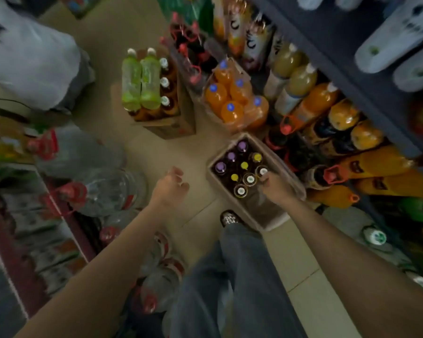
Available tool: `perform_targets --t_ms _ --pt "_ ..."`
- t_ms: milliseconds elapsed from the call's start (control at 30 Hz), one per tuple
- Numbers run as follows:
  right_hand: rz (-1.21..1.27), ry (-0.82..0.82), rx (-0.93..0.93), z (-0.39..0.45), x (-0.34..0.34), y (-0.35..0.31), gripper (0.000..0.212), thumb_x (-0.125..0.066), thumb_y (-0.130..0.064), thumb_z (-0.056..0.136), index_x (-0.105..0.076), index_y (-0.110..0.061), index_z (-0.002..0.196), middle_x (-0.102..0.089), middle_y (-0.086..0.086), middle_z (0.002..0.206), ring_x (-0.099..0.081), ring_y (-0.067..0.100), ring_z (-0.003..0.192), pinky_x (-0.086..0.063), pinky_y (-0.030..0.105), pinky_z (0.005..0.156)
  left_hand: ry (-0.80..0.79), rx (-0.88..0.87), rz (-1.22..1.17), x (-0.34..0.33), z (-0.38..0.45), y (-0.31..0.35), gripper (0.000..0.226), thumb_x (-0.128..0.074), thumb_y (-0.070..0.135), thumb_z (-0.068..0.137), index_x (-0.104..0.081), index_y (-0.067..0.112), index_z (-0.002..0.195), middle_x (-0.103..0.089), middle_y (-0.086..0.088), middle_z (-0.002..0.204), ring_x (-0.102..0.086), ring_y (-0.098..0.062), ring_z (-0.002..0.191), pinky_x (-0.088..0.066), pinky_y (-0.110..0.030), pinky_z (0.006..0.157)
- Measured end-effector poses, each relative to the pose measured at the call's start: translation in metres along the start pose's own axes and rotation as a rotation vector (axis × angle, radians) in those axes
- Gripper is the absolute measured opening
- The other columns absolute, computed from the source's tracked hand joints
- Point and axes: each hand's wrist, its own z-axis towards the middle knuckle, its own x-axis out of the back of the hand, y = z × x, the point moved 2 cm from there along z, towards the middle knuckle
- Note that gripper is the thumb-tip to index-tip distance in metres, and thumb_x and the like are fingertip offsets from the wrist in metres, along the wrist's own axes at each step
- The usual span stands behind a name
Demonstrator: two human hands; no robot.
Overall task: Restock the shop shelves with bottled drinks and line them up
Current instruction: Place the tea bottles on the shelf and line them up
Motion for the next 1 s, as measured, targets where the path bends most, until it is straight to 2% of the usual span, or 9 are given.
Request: perform_targets --t_ms 233,367,500,567,667,800,833,900,1000 --pt "-0.272 -0.076 0.193 0.146 -0.104 -0.007 0.04 -0.061 -0.016 0.083 -0.049 -0.007 0.119 -0.055 0.018 0.118 -0.052 0.035 0.111 -0.042 0.038 0.086 0.009 0.075 -0.123 -0.088 0.137 -0.068 0.028 -0.054 0.006 0.086 -0.05 0.002 0.113 -0.061 -0.013 0.098 -0.059 -0.029 0.095 -0.035 -0.02 0.069" --pt "-0.377 0.028 0.328 0.225 -0.172 -0.018 0.052 -0.052 -0.003 0.083 -0.044 -0.012 0.133 -0.041 0.016 0.13 -0.045 0.036 0.116 -0.04 0.04 0.095 0.006 0.018 -0.145 -0.146 0.199 -0.109 0.029 -0.053 0.005 0.083 -0.051 0.008 0.111 -0.061 -0.014 0.102 -0.06 -0.03 0.091 -0.047 -0.033 0.079" --pt "-0.54 0.086 0.433 0.28 -0.221 -0.024 0.039 -0.042 -0.004 0.091 -0.049 -0.007 0.129 -0.039 0.019 0.134 -0.041 0.037 0.117 -0.033 0.042 0.1 0.017 -0.005 -0.194 -0.178 0.23 -0.144 0.032 -0.054 0.0 0.082 -0.052 0.006 0.113 -0.056 -0.016 0.106 -0.059 -0.033 0.091 -0.05 -0.042 0.082" --pt "-0.536 0.111 0.44 0.289 -0.222 -0.025 0.033 -0.046 -0.004 0.089 -0.054 -0.002 0.12 -0.041 0.021 0.134 -0.042 0.038 0.117 -0.031 0.041 0.1 0.0 0.016 -0.181 -0.186 0.237 -0.157 0.032 -0.053 0.001 0.082 -0.051 0.007 0.114 -0.057 -0.017 0.107 -0.058 -0.033 0.093 -0.05 -0.043 0.083" --pt "-0.364 0.138 0.404 0.266 -0.198 -0.041 0.024 -0.06 -0.011 0.078 -0.063 -0.001 0.099 -0.054 0.02 0.117 -0.053 0.036 0.105 -0.041 0.037 0.086 -0.073 0.062 -0.247 -0.182 0.24 -0.155 0.04 -0.055 0.003 0.085 -0.045 0.008 0.123 -0.055 -0.015 0.121 -0.057 -0.033 0.103 -0.049 -0.04 0.088" --pt "-0.223 0.185 0.58 0.194 -0.126 -0.098 0.021 -0.069 -0.023 0.071 -0.064 -0.009 0.086 -0.058 0.008 0.093 -0.056 0.029 0.093 -0.041 0.034 0.076 -0.212 -0.171 -0.222 -0.158 0.237 -0.103 0.091 -0.076 0.034 0.07 -0.024 0.016 0.144 -0.04 -0.001 0.143 -0.04 -0.022 0.128 -0.033 -0.035 0.107" --pt "-0.207 0.169 0.645 0.18 -0.105 -0.112 0.022 -0.07 -0.024 0.07 -0.066 -0.01 0.086 -0.057 0.006 0.088 -0.056 0.026 0.089 -0.04 0.032 0.075 -0.207 -0.255 -0.215 -0.15 0.236 -0.087 0.099 -0.077 0.043 0.06 -0.029 0.017 0.142 -0.045 -0.001 0.14 -0.041 -0.022 0.128 -0.033 -0.041 0.108" --pt "-0.135 0.156 0.703 0.167 -0.068 -0.129 0.021 -0.075 -0.024 0.07 -0.069 -0.012 0.085 -0.061 0.004 0.084 -0.057 0.018 0.08 -0.039 0.025 0.072 -0.169 -0.32 -0.32 -0.135 0.236 -0.065 0.091 -0.075 0.046 0.047 -0.048 0.015 0.128 -0.062 0.002 0.119 -0.056 -0.018 0.114 -0.043 -0.044 0.1" --pt "0.462 0.041 0.585 0.183 -0.038 -0.123 0.009 -0.069 -0.015 0.082 -0.066 -0.013 0.09 -0.065 0.003 0.078 -0.059 0.005 0.068 -0.047 0.019 0.066 -0.141 -0.231 -0.389 -0.114 0.243 -0.053 0.062 -0.083 0.027 0.056 -0.055 0.022 0.112 -0.059 0.022 0.088 -0.057 0.005 0.084 -0.045 -0.008 0.078"
